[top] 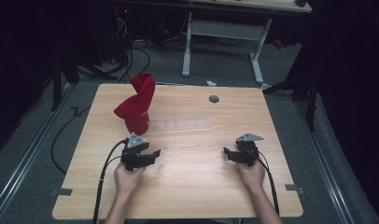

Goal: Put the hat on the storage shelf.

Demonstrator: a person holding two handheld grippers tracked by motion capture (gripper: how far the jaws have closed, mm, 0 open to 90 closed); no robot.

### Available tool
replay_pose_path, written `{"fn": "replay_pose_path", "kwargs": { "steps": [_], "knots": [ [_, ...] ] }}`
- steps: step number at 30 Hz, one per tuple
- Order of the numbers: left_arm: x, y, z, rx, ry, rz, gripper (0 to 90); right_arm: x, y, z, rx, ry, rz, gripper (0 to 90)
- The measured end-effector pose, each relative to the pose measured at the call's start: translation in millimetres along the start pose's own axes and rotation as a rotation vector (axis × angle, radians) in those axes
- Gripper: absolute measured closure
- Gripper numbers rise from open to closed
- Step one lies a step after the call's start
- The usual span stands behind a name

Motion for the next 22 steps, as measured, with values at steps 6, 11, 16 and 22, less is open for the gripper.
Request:
{"fn": "replay_pose_path", "kwargs": {
  "steps": [6, 11, 16, 22],
  "knots": [
    [10.0, 11.1, -3.4, -0.038, 0.030, -0.020, 38.0, 0.0, 0.0, 0.0, -0.001, 0.000, 0.000, 34.3],
    [20.9, 19.7, -7.7, -0.091, 0.094, -0.052, 36.6, 0.0, 0.0, 0.0, -0.001, -0.001, 0.000, 34.2],
    [26.6, 20.4, -8.7, -0.096, 0.125, -0.037, 33.1, 0.0, 0.0, 0.0, -0.001, -0.001, 0.000, 34.2],
    [26.7, 19.6, -9.1, -0.098, 0.126, -0.041, 30.7, 0.0, 0.0, 0.0, -0.001, -0.001, 0.000, 34.1]
  ]
}}
Point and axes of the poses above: each handheld gripper's, and its own axes: y roughly forward along the jaws, x roughly out of its underside, z roughly to its right, the point moved 1 cm from there along y, roughly forward along the jaws, and after that the axes turned 3 degrees about -y, right-handed, at the moved point
